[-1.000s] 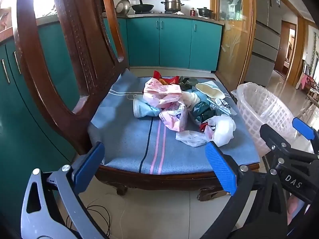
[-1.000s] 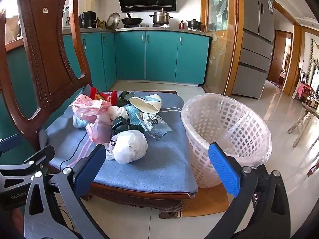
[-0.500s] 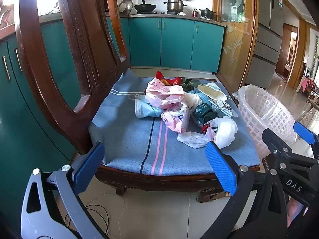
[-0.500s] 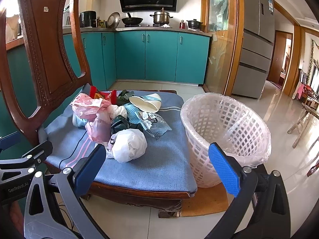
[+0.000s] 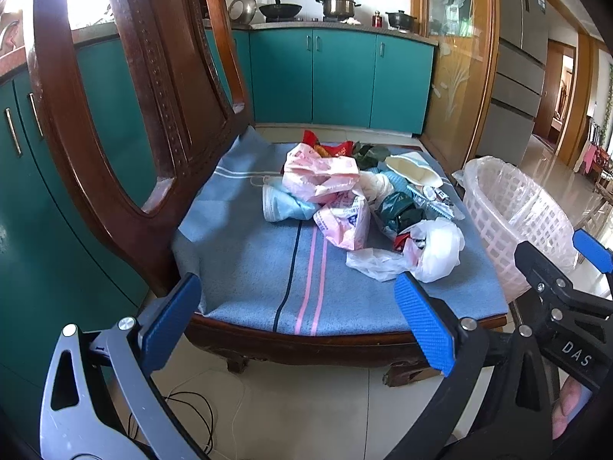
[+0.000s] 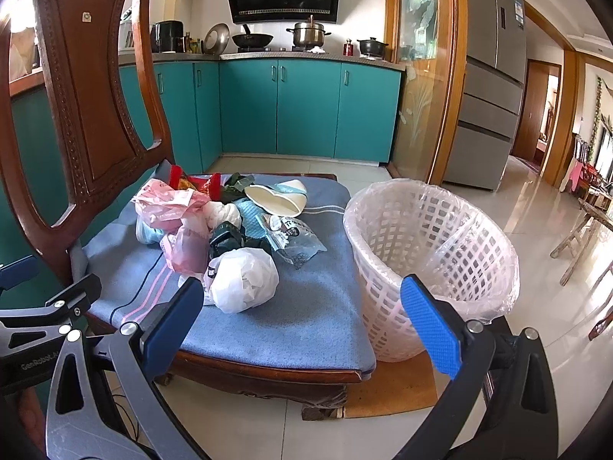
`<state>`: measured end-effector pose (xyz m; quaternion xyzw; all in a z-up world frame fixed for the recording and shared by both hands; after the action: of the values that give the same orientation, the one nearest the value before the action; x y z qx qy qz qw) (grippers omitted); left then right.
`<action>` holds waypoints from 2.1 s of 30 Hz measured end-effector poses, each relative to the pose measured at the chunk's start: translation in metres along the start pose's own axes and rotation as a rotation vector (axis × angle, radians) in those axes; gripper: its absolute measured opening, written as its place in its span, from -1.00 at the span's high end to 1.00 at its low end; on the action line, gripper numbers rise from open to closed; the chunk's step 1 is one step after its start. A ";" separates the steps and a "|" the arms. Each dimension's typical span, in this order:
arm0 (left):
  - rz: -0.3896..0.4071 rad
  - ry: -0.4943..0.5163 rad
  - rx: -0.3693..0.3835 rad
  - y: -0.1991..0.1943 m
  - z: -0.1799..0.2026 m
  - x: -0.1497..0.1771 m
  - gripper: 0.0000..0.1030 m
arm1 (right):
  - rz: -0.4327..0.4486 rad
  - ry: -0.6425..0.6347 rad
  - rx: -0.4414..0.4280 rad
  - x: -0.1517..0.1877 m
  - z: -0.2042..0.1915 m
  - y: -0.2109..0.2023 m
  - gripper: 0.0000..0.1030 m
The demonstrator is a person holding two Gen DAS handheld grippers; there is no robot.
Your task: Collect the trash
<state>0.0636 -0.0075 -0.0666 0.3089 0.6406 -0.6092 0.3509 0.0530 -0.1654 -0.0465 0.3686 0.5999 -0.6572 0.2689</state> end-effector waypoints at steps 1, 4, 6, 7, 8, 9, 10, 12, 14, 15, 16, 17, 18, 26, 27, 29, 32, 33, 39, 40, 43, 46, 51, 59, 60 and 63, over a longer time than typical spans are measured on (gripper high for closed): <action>0.005 -0.007 0.009 -0.003 0.000 -0.001 -0.95 | 0.005 -0.003 -0.003 -0.001 0.000 -0.002 -0.95; 0.034 0.003 0.005 -0.008 0.001 -0.004 -0.95 | 0.026 -0.015 0.000 -0.003 -0.001 -0.006 -0.95; 0.022 0.003 0.002 -0.005 0.000 -0.002 -0.95 | 0.022 -0.007 -0.002 -0.002 0.000 -0.005 -0.95; 0.013 -0.004 0.006 -0.003 0.000 -0.002 -0.95 | 0.018 -0.004 -0.006 -0.002 0.000 -0.004 -0.95; 0.008 -0.009 0.009 -0.002 0.000 -0.002 -0.95 | 0.012 -0.001 -0.012 -0.001 -0.001 -0.003 -0.95; 0.008 -0.011 0.010 -0.002 0.000 -0.002 -0.95 | 0.011 -0.003 -0.015 -0.001 -0.002 -0.003 -0.95; 0.010 -0.007 0.008 -0.002 0.000 -0.002 -0.95 | 0.012 -0.008 -0.016 -0.001 -0.003 -0.003 -0.95; 0.014 -0.002 0.005 -0.003 0.000 -0.002 -0.95 | 0.016 -0.022 -0.012 -0.001 -0.005 -0.004 -0.95; 0.015 -0.006 0.007 -0.004 0.000 -0.002 -0.95 | 0.017 -0.023 -0.011 -0.001 -0.005 -0.004 -0.95; 0.015 -0.009 0.007 -0.004 -0.001 -0.002 -0.95 | 0.017 -0.021 -0.011 -0.001 -0.004 -0.004 -0.95; 0.014 -0.010 0.005 -0.004 -0.001 -0.002 -0.95 | 0.017 -0.018 -0.010 -0.001 -0.005 -0.004 -0.95; 0.013 -0.010 0.004 -0.003 -0.001 -0.002 -0.95 | 0.017 -0.017 -0.009 -0.001 -0.004 -0.005 -0.95; 0.011 -0.010 0.004 -0.003 -0.001 -0.002 -0.95 | 0.017 -0.015 -0.010 0.000 -0.003 -0.004 -0.95; 0.008 -0.013 0.000 -0.002 -0.002 -0.001 -0.95 | 0.017 -0.017 -0.012 -0.001 -0.003 -0.004 -0.95; 0.007 -0.014 -0.001 -0.002 -0.002 -0.001 -0.95 | 0.017 -0.015 -0.012 -0.001 -0.003 -0.004 -0.95; 0.006 -0.013 0.000 -0.001 -0.002 -0.001 -0.95 | 0.019 -0.013 -0.011 -0.001 -0.003 -0.005 -0.95; 0.007 -0.011 0.000 -0.002 -0.001 -0.001 -0.95 | 0.018 -0.014 -0.012 -0.001 -0.004 -0.005 -0.95; 0.006 -0.011 0.000 -0.001 -0.001 -0.001 -0.95 | 0.018 -0.016 -0.012 -0.001 -0.004 -0.005 -0.95; 0.005 -0.018 0.001 -0.002 -0.002 -0.001 -0.95 | 0.019 -0.012 -0.014 -0.001 -0.004 -0.004 -0.95; 0.005 -0.020 0.002 -0.002 -0.003 -0.001 -0.95 | 0.017 -0.011 -0.015 0.000 -0.004 -0.004 -0.95; 0.004 -0.018 0.003 -0.002 -0.002 -0.001 -0.95 | 0.018 -0.014 -0.016 0.000 -0.004 -0.005 -0.95; 0.002 -0.018 0.002 -0.001 -0.003 0.000 -0.95 | 0.014 -0.011 -0.020 0.000 -0.005 -0.005 -0.95; 0.001 -0.023 0.003 -0.002 -0.004 0.000 -0.95 | 0.012 -0.009 -0.022 0.001 -0.004 -0.004 -0.95; -0.001 -0.027 0.004 -0.002 -0.004 0.000 -0.95 | 0.013 -0.012 -0.023 0.000 -0.004 -0.005 -0.95; -0.002 -0.025 0.005 -0.002 -0.004 0.001 -0.95 | 0.013 -0.010 -0.023 0.000 -0.004 -0.005 -0.95; -0.003 -0.025 0.006 -0.002 -0.003 0.001 -0.95 | 0.012 -0.010 -0.023 0.000 -0.005 -0.005 -0.95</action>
<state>0.0610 -0.0044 -0.0661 0.3014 0.6348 -0.6155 0.3569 0.0493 -0.1597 -0.0436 0.3656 0.6040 -0.6504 0.2801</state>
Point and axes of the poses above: each gripper's, at about its wrist camera, not at the fingertips, and y roughly the way its jaws point, z to its right, x to its underside, the point moved 8 cm from there along y, roughly the way its jaws point, and after that the axes turned 6 degrees about z, right-handed, at the moved point
